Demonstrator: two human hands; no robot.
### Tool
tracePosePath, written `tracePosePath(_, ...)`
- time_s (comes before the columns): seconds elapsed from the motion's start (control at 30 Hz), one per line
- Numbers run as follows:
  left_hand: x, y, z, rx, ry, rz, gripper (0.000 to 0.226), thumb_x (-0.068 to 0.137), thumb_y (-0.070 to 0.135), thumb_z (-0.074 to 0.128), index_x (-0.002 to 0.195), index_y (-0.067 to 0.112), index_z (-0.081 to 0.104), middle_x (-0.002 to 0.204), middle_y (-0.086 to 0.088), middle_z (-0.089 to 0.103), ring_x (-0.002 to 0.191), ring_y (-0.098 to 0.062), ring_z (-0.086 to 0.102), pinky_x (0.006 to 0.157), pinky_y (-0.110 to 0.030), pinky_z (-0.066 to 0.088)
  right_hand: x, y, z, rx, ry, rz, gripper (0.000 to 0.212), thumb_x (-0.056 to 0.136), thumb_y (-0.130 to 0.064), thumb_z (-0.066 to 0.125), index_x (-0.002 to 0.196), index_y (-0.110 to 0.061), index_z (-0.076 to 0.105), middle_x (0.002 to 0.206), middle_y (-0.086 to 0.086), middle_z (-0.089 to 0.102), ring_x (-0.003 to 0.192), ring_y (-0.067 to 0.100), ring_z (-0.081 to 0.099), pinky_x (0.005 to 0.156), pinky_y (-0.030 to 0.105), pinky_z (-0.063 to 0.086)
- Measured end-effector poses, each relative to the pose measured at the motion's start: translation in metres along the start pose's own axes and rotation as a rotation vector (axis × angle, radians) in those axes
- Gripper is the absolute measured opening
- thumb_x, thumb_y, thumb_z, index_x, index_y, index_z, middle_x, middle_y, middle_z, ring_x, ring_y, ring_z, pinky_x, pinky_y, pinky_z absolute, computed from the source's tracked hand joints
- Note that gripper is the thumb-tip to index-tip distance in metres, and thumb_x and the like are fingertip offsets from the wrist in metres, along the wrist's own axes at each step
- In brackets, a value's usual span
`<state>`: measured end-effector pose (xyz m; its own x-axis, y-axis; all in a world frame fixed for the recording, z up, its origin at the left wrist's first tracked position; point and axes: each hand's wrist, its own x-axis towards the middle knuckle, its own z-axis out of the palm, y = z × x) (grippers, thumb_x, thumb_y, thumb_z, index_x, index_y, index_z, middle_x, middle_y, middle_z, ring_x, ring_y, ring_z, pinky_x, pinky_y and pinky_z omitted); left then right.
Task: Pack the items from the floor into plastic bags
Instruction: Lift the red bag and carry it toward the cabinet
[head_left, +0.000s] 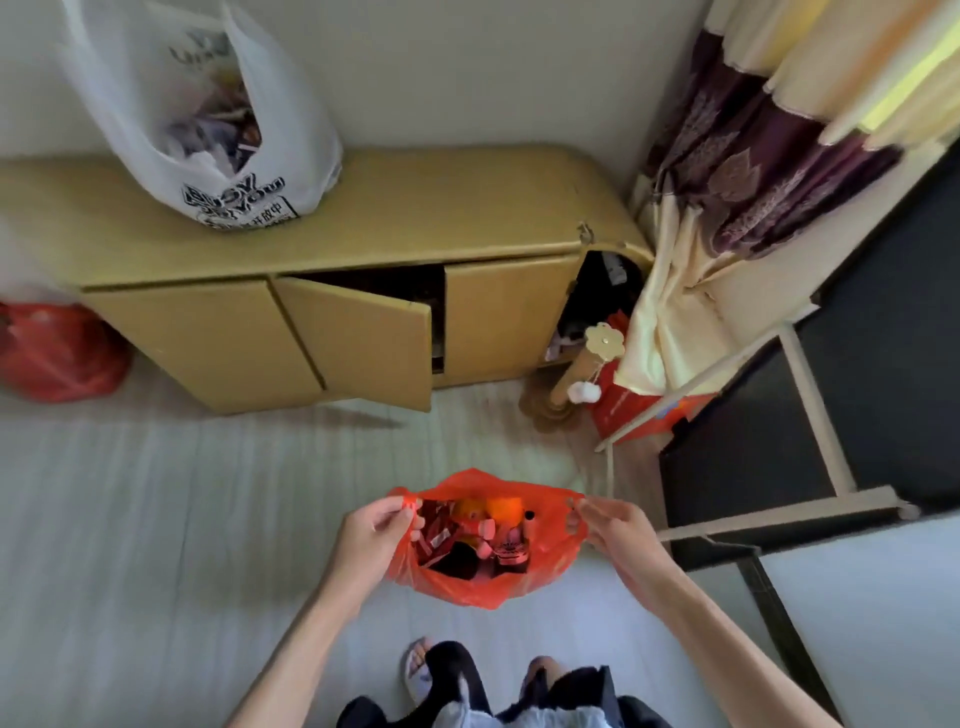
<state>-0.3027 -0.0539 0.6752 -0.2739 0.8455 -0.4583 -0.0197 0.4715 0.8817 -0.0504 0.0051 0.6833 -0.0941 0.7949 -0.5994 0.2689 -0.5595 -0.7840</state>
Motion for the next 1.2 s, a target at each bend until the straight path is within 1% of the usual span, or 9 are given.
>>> tracePosePath(0.17,0.061,0.072,-0.054,0.060,0.074,0.164,0.026,0.090,-0.002,0.051,0.081,0.018,0.064,0.062,0.006,0.068,0.059,-0.006,0.063,0.059,-0.008,0.047,0.050,-0.104,0.055,-0.058,-0.079,-0.203,0.022,0.094,-0.011,0.049,0.082,-0.010,0.067,0.072,0.003,0.064,0.069,0.013,0.058,0.062,0.014,0.046)
tracePosePath(0.3,0.110,0.152,-0.085,0.090,0.114,0.330,0.015,0.091,0.000,0.050,0.097,0.007,0.063,0.076,-0.003,0.065,0.059,-0.001,0.062,0.060,-0.006,0.046,0.091,-0.198,0.077,-0.110,-0.148,-0.397,0.026,0.093,-0.015,0.051,0.081,0.001,0.067,0.069,0.004,0.061,0.068,0.014,0.056,0.062,0.016,0.043)
tracePosePath(0.43,0.151,0.233,-0.101,0.050,0.171,0.492,0.017,0.090,-0.001,0.051,0.095,0.010,0.063,0.075,-0.001,0.066,0.058,0.000,0.063,0.059,-0.007,0.046,0.126,-0.292,0.091,-0.153,-0.190,-0.584,0.032,0.093,-0.016,0.052,0.062,-0.012,0.061,0.061,0.001,0.060,0.059,0.008,0.051,0.061,0.022,0.037)
tracePosePath(0.63,0.211,0.340,-0.124,-0.017,0.274,0.644,0.022,0.090,0.003,0.052,0.088,0.020,0.065,0.071,0.003,0.068,0.061,-0.002,0.064,0.060,-0.011,0.048,0.173,-0.421,0.104,-0.072,-0.226,-0.764,0.034,0.093,-0.010,0.050,0.059,-0.012,0.057,0.059,0.004,0.056,0.054,0.006,0.049,0.057,0.017,0.039)
tracePosePath(0.73,0.249,0.388,-0.133,-0.011,0.313,0.688,0.018,0.091,0.004,0.051,0.091,0.016,0.064,0.078,-0.001,0.066,0.061,0.000,0.064,0.061,-0.011,0.050,0.202,-0.476,0.109,-0.012,-0.184,-0.790,0.034,0.092,-0.008,0.049,0.059,-0.012,0.056,0.061,0.005,0.055,0.052,0.004,0.050,0.054,0.015,0.039)
tracePosePath(0.83,0.300,0.431,-0.143,-0.012,0.335,0.695,0.016,0.093,0.006,0.050,0.099,0.011,0.064,0.080,0.000,0.066,0.062,0.002,0.064,0.060,-0.013,0.050,0.239,-0.528,0.114,0.051,-0.141,-0.791,0.029,0.093,-0.007,0.046,0.068,-0.014,0.058,0.066,0.005,0.055,0.059,0.010,0.051,0.052,0.012,0.039)
tracePosePath(0.93,0.346,0.463,-0.145,0.000,0.310,0.699,0.018,0.093,0.002,0.048,0.104,0.001,0.062,0.078,-0.003,0.063,0.055,0.004,0.062,0.053,-0.008,0.046,0.276,-0.565,0.119,0.110,-0.085,-0.748,0.026,0.093,-0.006,0.045,0.075,-0.014,0.062,0.067,0.004,0.056,0.063,0.013,0.052,0.057,0.017,0.041)
tracePosePath(1.03,0.404,0.495,-0.149,0.012,0.271,0.699,0.019,0.092,-0.001,0.048,0.105,-0.006,0.061,0.077,-0.006,0.062,0.053,0.005,0.061,0.057,-0.009,0.049,0.323,-0.603,0.127,0.140,-0.028,-0.719,0.025,0.091,-0.005,0.045,0.076,-0.013,0.063,0.068,0.004,0.057,0.066,0.014,0.053,0.059,0.021,0.041)
tracePosePath(1.2,0.490,0.532,-0.155,-0.006,0.178,0.664,0.017,0.092,-0.001,0.048,0.102,-0.004,0.062,0.076,-0.006,0.062,0.050,0.005,0.059,0.056,-0.009,0.049,0.391,-0.650,0.135,0.141,0.082,-0.685,0.026,0.090,-0.004,0.046,0.072,-0.013,0.063,0.071,0.003,0.059,0.070,0.014,0.053,0.062,0.022,0.041)
